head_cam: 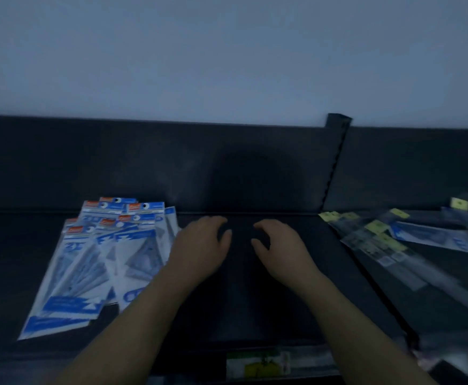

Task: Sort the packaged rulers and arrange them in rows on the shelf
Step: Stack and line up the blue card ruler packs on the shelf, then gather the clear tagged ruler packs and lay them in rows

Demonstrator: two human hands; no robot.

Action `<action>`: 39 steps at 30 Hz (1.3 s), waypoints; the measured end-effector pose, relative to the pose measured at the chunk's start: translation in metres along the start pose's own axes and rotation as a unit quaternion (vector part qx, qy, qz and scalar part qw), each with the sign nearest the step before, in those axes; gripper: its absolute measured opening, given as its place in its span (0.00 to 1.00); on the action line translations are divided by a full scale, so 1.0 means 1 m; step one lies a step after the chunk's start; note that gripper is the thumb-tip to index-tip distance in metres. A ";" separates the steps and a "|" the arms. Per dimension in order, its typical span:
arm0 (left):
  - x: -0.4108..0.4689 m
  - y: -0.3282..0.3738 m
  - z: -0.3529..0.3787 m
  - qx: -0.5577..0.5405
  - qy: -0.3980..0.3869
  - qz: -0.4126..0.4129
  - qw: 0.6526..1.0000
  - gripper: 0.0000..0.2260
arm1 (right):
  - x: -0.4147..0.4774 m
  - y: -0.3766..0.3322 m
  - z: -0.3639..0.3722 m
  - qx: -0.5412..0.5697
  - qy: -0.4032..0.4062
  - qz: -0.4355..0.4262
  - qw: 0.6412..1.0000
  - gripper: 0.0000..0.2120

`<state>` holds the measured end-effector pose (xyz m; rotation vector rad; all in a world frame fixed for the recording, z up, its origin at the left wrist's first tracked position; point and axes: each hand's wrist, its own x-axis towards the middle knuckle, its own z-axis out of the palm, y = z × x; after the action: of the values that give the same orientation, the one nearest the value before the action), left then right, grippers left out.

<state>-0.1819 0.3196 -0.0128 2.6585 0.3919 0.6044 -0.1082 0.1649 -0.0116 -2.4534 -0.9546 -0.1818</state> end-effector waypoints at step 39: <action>0.054 0.257 0.164 -0.039 -0.250 -0.111 0.961 0.13 | -0.058 0.336 -0.161 0.063 -0.068 0.220 0.971 0.13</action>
<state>-0.0126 0.0608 -0.0211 2.5215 0.4902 -0.1239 0.0802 -0.1614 -0.0238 -2.5099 -0.4355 0.1943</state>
